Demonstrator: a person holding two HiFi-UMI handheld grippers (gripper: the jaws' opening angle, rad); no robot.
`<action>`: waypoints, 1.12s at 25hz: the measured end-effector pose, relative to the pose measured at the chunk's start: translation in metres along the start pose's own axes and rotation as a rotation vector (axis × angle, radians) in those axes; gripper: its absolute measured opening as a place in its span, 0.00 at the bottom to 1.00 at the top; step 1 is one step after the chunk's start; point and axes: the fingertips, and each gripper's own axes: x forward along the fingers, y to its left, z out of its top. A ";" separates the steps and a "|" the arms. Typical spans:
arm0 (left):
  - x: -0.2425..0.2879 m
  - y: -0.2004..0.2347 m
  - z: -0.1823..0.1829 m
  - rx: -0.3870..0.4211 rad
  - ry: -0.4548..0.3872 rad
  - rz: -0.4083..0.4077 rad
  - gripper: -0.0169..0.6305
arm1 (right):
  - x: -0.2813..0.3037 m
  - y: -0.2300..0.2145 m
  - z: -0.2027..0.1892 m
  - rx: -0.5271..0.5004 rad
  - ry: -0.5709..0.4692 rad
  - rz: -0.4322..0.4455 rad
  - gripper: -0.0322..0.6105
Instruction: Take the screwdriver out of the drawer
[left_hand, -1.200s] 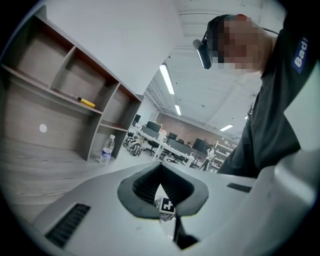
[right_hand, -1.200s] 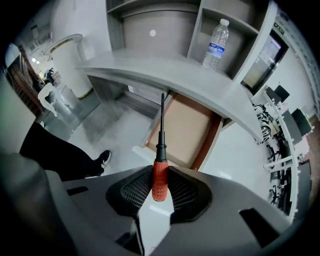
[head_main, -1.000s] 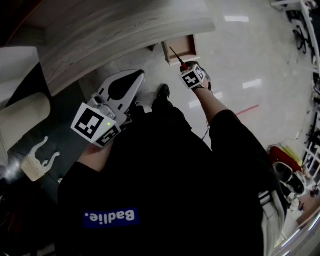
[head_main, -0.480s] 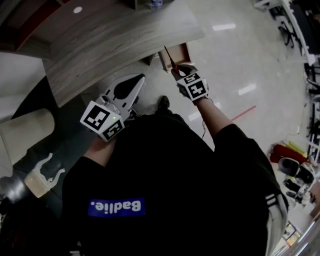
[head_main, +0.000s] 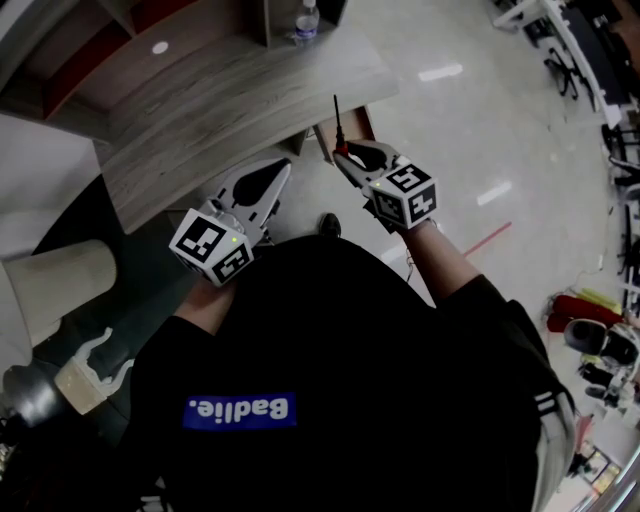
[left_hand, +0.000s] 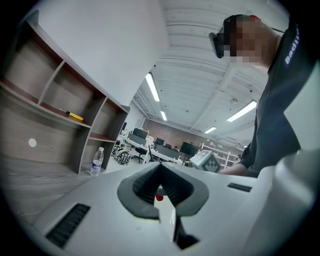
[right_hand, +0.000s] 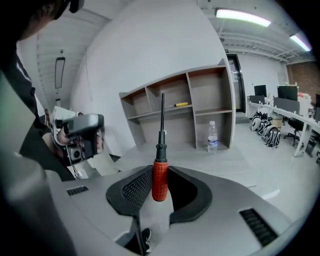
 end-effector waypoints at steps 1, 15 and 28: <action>0.001 0.000 0.001 0.002 0.000 -0.001 0.03 | -0.003 0.005 0.009 0.011 -0.026 0.020 0.23; 0.013 -0.004 -0.001 0.004 -0.003 0.000 0.03 | -0.035 0.054 0.083 0.061 -0.237 0.234 0.23; 0.003 -0.003 -0.010 -0.015 -0.016 0.024 0.03 | -0.031 0.067 0.080 0.049 -0.246 0.288 0.23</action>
